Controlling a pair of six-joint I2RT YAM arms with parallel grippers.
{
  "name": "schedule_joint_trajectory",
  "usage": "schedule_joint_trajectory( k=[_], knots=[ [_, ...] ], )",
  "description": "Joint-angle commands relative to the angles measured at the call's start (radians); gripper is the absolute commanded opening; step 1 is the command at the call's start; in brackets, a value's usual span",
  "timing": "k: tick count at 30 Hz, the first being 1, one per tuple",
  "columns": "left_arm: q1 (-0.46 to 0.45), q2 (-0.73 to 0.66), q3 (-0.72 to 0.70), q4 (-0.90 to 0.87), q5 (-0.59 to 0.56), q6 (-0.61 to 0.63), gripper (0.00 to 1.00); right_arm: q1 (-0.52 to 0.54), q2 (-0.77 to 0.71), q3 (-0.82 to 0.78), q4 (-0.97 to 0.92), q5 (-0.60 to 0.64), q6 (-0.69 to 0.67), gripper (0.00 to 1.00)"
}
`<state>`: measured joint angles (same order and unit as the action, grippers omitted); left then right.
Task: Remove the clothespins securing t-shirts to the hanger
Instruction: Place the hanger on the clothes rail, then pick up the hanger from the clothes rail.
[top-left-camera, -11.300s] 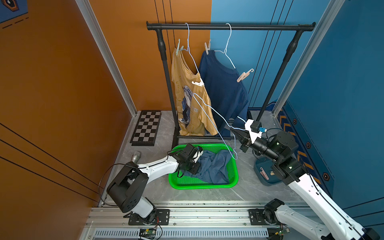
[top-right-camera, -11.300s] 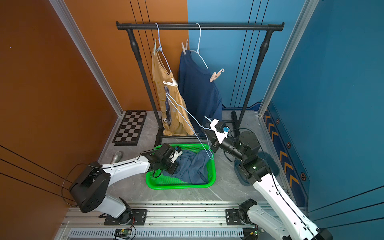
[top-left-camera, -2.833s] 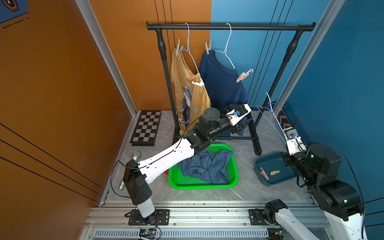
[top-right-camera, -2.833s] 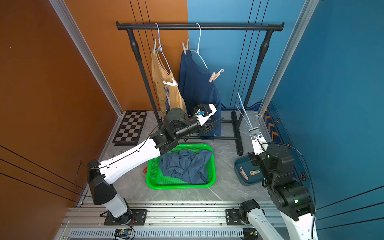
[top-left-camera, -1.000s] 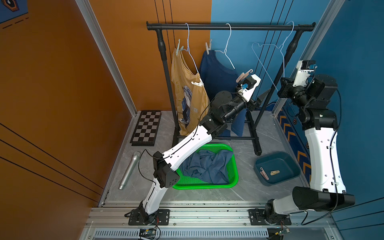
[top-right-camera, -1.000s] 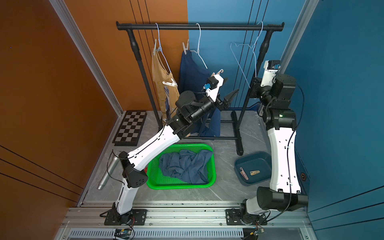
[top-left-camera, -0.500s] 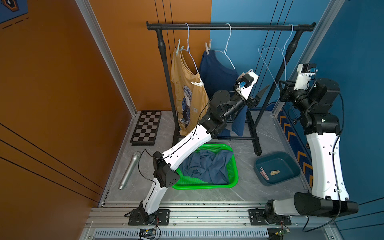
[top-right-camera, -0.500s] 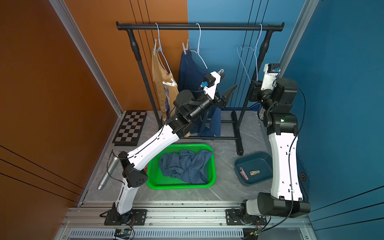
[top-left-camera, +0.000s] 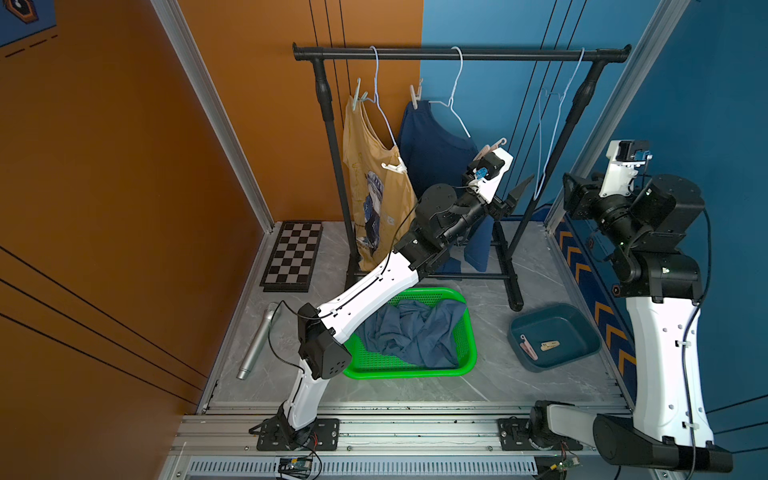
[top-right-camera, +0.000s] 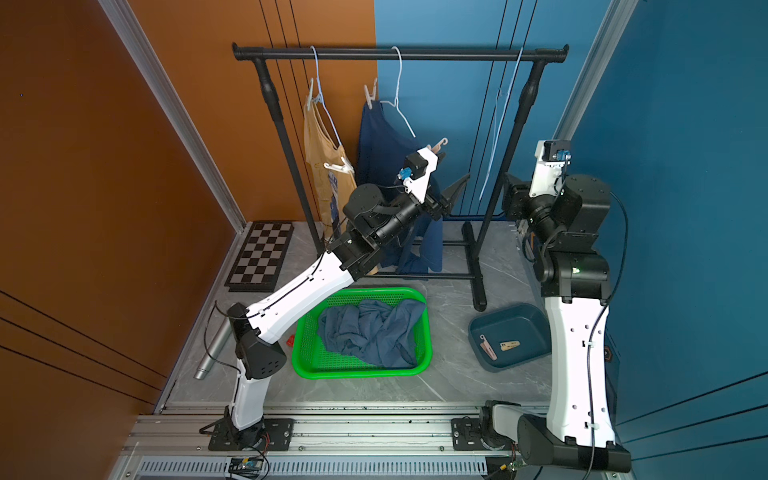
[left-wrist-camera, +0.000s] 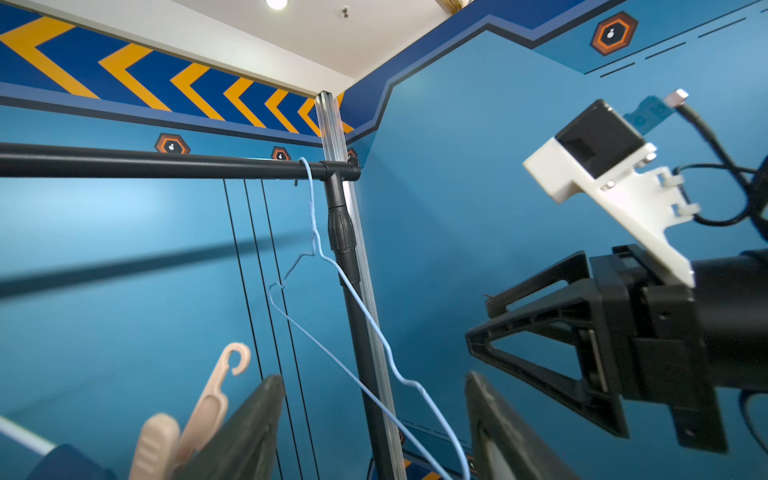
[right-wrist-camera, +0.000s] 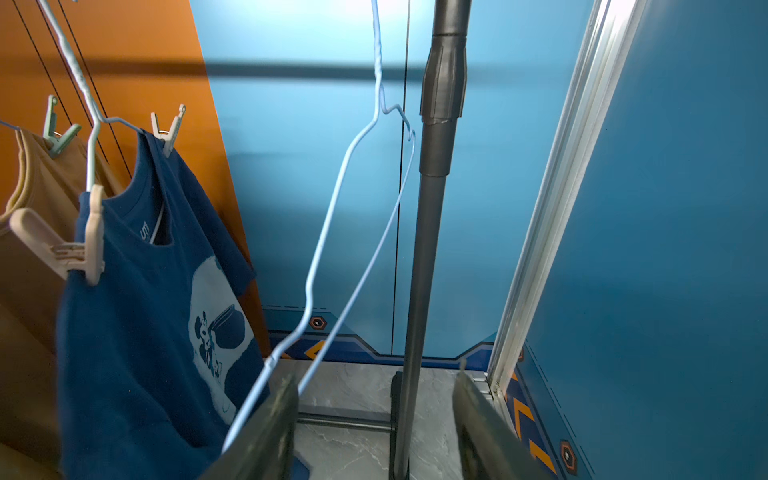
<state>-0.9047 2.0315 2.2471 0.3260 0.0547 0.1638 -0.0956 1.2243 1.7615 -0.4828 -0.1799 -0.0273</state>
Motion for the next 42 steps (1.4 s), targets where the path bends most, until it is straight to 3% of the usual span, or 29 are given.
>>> schedule_joint_trajectory(
  k=[1, 7, 13, 23, 31, 42],
  knots=[
    [-0.008, -0.084, -0.055, 0.057, -0.02, 0.016, 0.72, 0.006, -0.057, -0.025, -0.026, 0.041, -0.043, 0.64],
    [-0.01, -0.183, -0.206, 0.099, -0.048, 0.037, 0.72, 0.076, -0.123, -0.032, -0.078, 0.083, -0.099, 0.66],
    [0.012, -0.283, -0.335, 0.105, -0.061, 0.055, 0.73, 0.267, -0.137, -0.018, -0.106, 0.14, -0.173, 0.68],
    [0.119, -0.48, -0.6, 0.104, -0.098, 0.034, 0.74, 0.521, -0.007, 0.059, -0.074, 0.154, -0.208, 0.68],
    [0.191, -0.539, -0.682, 0.105, -0.096, 0.016, 0.75, 0.519, 0.101, 0.121, -0.045, 0.102, -0.17, 0.65],
    [0.208, -0.502, -0.649, 0.106, -0.067, 0.0, 0.76, 0.412, 0.235, 0.231, -0.033, -0.009, -0.039, 0.58]
  ],
)
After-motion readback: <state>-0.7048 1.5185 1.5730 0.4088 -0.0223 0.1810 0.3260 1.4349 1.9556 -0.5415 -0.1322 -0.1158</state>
